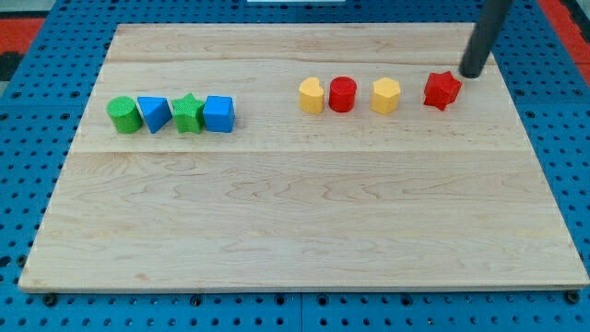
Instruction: Slide the red star towards the bottom right of the board
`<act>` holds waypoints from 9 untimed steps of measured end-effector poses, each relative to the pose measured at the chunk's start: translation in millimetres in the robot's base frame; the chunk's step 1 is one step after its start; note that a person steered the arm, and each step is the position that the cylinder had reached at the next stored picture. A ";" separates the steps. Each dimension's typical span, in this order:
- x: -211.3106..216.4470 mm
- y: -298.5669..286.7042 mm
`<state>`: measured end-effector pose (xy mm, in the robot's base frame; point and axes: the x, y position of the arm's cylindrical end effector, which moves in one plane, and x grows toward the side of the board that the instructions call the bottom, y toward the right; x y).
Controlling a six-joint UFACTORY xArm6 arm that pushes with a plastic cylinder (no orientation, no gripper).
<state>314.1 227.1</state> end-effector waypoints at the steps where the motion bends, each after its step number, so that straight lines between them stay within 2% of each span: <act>1: 48.0 -30.2; 2: 45.8 -12.1; 3: 21.4 -29.4; 4: 42.9 -85.0; 6: 150.7 -64.9; 7: 143.2 -89.6; 8: 177.3 -112.5; 9: 223.7 -69.8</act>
<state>537.8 157.3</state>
